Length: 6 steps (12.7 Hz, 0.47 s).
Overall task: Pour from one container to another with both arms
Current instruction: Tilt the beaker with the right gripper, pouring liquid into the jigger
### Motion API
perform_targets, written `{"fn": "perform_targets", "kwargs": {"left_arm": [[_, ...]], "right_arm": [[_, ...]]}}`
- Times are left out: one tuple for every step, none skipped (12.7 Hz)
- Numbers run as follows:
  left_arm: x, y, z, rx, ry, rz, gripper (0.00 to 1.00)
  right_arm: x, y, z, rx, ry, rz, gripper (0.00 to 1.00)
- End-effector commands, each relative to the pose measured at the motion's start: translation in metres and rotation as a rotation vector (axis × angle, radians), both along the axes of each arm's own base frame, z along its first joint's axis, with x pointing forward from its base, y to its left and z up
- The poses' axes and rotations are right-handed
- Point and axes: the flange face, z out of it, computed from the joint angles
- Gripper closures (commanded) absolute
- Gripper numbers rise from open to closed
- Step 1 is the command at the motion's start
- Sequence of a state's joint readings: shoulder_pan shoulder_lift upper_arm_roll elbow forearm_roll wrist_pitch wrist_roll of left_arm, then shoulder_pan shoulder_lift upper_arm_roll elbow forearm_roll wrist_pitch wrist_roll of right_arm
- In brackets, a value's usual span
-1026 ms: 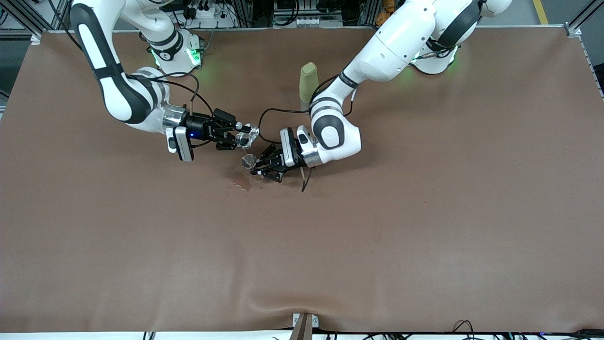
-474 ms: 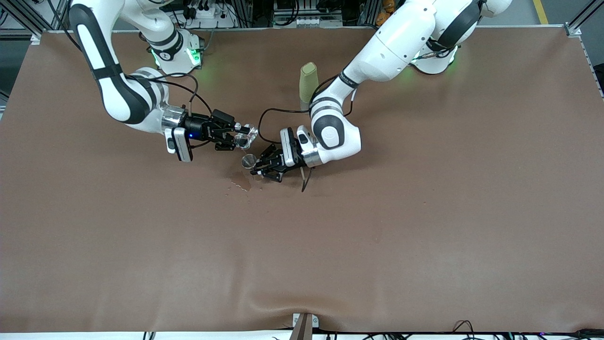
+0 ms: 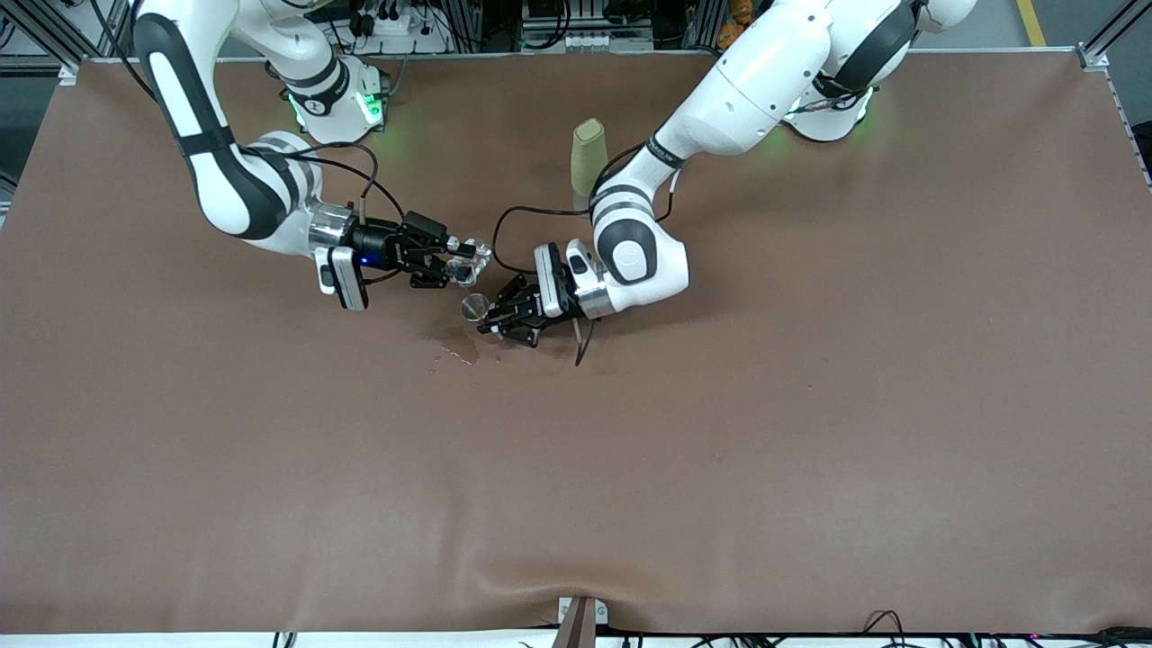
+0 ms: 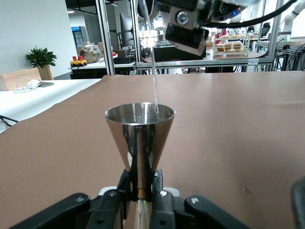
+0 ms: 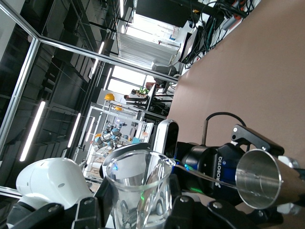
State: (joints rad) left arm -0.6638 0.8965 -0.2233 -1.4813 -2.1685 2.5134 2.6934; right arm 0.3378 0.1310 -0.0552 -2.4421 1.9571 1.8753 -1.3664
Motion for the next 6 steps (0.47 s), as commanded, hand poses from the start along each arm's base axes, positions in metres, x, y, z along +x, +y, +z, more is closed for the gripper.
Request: {"fn": "perform_targets", "kwargs": {"left_arm": [[-0.0027,-0.004,-0.0002,-0.013,-0.016,-0.003,1.0],[-0.0041,-0.0056,-0.0007,-0.014,-0.014,-0.005,1.0],[-0.0048,-0.0051,-0.0039,-0.01,-0.012,-0.006,1.0],[-0.0047,-0.0049,-0.0041,-0.009,-0.012,-0.005,1.0],[-0.005,-0.0047,-0.0052,-0.008,-0.011,-0.005,1.0],[-0.005,-0.0047,-0.0052,-0.008,-0.012,-0.006,1.0]], "right_arm": [[0.0027,-0.0035,-0.0059,0.05,0.027,-0.008,0.87],[0.0024,-0.0041,-0.0096,0.073,0.034,0.0,0.87],[0.0026,-0.0038,-0.0098,0.093,0.034,0.007,0.87],[0.0026,-0.0036,-0.0097,0.094,0.035,0.008,0.87],[0.0031,-0.0035,-0.0091,0.095,0.034,0.008,0.87],[0.0036,-0.0034,-0.0086,0.096,0.035,0.008,0.87]]}}
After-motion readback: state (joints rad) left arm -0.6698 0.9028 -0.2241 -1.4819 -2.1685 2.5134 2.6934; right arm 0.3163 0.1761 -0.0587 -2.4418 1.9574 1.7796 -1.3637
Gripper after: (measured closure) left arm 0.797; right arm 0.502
